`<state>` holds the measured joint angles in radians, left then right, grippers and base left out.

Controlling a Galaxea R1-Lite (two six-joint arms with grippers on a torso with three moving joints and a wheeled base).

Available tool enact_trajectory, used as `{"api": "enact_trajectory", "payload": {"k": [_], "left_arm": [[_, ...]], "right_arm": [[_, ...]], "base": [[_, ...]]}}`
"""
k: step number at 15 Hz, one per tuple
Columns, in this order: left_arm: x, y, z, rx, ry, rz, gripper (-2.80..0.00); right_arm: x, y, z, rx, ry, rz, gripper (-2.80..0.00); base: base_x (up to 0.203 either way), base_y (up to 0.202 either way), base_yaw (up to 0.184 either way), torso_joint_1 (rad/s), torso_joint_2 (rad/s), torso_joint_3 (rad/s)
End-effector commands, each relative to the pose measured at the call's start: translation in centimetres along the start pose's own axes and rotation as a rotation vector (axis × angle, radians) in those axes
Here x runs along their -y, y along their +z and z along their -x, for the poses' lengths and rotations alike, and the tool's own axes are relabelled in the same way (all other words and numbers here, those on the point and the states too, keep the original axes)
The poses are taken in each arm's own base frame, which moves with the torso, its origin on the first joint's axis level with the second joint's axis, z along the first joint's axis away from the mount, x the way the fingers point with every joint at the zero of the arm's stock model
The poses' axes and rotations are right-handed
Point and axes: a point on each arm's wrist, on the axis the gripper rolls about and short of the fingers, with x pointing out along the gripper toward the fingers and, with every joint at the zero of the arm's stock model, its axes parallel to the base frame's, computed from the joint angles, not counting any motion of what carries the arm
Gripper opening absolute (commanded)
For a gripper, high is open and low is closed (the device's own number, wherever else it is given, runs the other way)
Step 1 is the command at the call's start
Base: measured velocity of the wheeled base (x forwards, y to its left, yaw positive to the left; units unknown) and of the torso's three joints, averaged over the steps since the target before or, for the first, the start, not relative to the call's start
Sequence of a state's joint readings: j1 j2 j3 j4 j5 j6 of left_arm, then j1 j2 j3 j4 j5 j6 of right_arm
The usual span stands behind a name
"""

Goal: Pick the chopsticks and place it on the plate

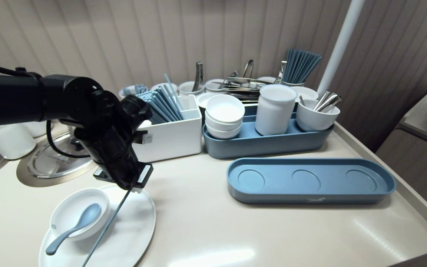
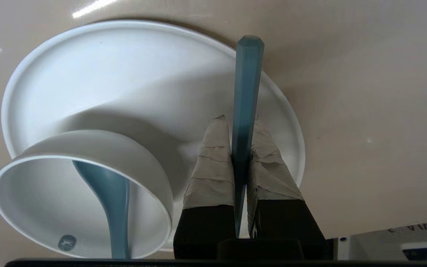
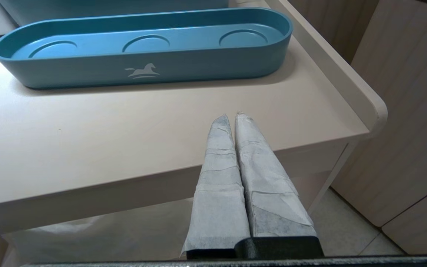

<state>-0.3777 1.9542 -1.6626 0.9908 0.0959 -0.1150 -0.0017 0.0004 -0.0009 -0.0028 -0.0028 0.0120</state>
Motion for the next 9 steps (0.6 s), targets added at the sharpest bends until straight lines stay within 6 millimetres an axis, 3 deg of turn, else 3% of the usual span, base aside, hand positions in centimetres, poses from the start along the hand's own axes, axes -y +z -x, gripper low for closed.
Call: {"api": "enact_trajectory", "payload": {"k": [1,5,9], "left_arm": [[0.1,0.0,-1.3,-0.015,0.012,0.000,-2.80],[0.0,-0.5,-3.3,0.073,0.075,0.014,-2.80],[-0.1,-1.2,-3.8,0.141,0.089,0.021,-2.80]], "right_arm": [[0.0,0.0,0.0,0.001,0.000,0.000,-2.80],[0.0,0.0,0.0,0.000,0.000,0.000,-2.80],[0.0,0.0,0.0,0.000,0.000,0.000,-2.80]], "base": [[0.000,0.000,0.000,0.000,0.00,0.000],[0.000,0.000,0.000,0.000,0.00,0.000],[0.000,0.000,0.000,0.000,0.00,0.000]]}}
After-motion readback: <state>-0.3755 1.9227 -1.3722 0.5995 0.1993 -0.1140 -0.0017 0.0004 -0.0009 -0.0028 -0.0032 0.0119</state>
